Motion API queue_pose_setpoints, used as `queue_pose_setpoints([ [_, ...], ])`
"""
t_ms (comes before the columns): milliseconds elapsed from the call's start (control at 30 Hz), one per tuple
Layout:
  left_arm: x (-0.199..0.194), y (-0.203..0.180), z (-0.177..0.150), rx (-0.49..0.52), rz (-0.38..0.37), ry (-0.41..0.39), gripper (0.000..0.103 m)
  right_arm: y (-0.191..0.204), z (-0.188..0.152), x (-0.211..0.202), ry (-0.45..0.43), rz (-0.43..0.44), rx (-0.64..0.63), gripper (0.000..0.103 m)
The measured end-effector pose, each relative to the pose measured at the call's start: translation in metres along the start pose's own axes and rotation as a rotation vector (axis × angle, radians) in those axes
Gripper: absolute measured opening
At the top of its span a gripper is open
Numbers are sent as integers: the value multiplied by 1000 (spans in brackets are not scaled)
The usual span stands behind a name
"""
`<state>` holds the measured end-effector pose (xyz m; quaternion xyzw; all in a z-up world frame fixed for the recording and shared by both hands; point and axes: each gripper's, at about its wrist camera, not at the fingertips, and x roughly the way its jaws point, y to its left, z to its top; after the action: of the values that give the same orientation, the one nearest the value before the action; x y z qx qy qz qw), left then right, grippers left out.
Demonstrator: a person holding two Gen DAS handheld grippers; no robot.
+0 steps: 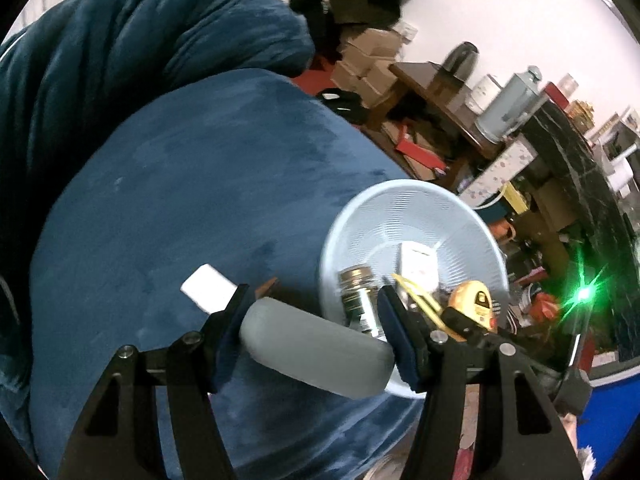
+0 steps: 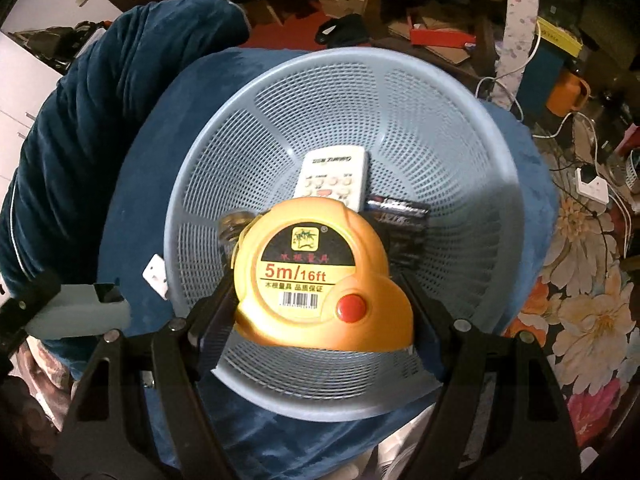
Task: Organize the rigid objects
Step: 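Carry the power bank in the left tool while the right tool carries the tape measure to the basket, then open the left tool to drop the power bank while the right tool drops the tape measure into the basket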
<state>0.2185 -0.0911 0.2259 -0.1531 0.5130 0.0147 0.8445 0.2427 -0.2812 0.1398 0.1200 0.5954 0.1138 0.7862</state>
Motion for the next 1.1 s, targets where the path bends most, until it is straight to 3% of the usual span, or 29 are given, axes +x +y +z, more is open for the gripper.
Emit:
queue_pose_setpoints([
  [333, 57, -63, 16, 102, -73, 78, 64, -15, 6, -3, 2, -55, -27, 78],
  [367, 62, -67, 17, 105, -79, 84, 60, -15, 6, -3, 0, -57, -32, 78],
  [400, 66, -71, 19, 110, -80, 79, 35, -15, 6, -5, -5, -61, -37, 78],
  [433, 67, -74, 21, 118, -87, 74, 24, -14, 7, -5, -8, -63, -40, 78],
  [633, 74, -91, 40, 168, -66, 61, 21, -9, 10, 1, -17, -106, -76, 76],
  [667, 76, -92, 40, 173, -64, 74, 27, -9, 10, 0, -23, -112, -82, 76],
  [733, 79, -91, 36, 174, -47, 85, 51, -12, 13, 1, -16, -98, -66, 76],
  [767, 81, -89, 33, 170, -34, 90, 77, -14, 14, 1, -15, -89, -60, 76],
  [800, 82, -86, 32, 163, -29, 93, 93, -13, 15, -1, -23, -82, -60, 76],
  [867, 83, -79, 28, 145, -22, 99, 95, -12, 16, -7, -44, -92, -68, 77],
  [1000, 83, -66, 21, 125, 25, 119, 101, -9, 15, -11, -64, -88, -74, 97],
  [1100, 79, -60, 16, 122, 58, 116, 102, -4, 12, -11, -58, -110, -100, 98],
])
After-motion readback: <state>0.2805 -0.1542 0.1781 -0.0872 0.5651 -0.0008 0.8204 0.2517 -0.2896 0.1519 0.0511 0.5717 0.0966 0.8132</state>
